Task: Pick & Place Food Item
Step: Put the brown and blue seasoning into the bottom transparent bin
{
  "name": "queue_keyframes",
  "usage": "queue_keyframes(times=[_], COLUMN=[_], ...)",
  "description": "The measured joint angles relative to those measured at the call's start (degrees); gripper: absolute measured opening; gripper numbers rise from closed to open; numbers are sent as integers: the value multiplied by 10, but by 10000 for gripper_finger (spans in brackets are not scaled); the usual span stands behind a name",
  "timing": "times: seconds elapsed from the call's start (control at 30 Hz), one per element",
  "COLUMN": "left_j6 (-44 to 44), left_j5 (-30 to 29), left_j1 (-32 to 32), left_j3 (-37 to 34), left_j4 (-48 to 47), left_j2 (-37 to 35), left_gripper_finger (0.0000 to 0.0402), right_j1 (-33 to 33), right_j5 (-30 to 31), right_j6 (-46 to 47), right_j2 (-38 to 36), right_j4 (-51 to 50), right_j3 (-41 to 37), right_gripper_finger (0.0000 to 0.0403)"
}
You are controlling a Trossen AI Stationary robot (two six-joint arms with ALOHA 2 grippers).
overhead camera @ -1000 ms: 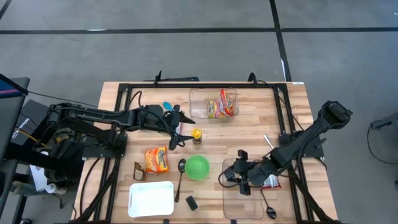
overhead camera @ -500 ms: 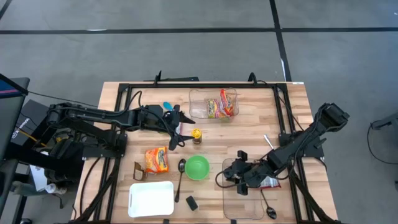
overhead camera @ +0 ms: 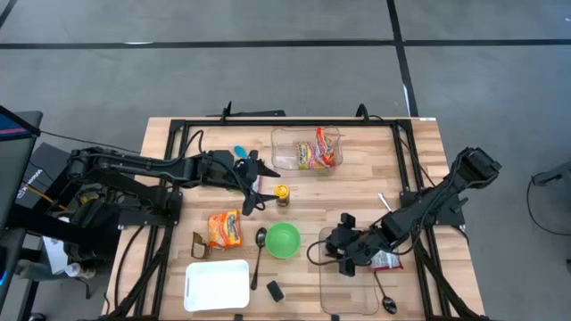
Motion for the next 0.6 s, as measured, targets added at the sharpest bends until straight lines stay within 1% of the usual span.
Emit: queue_keyframes(times=[0.23,0.6], left_j6=[0,0], left_j5=[0,0], left_j1=[0,0], left_j3=[0,0], left_j4=[0,0], left_j2=[0,0], left_gripper_finger=[304,304], right_j1=[-4,-35], right_j5=[-8,-82], right_j6=[4,0], right_j2=[0,-3], right_j4=[0,1], right_j3=[0,1], right_gripper_finger=[243,244])
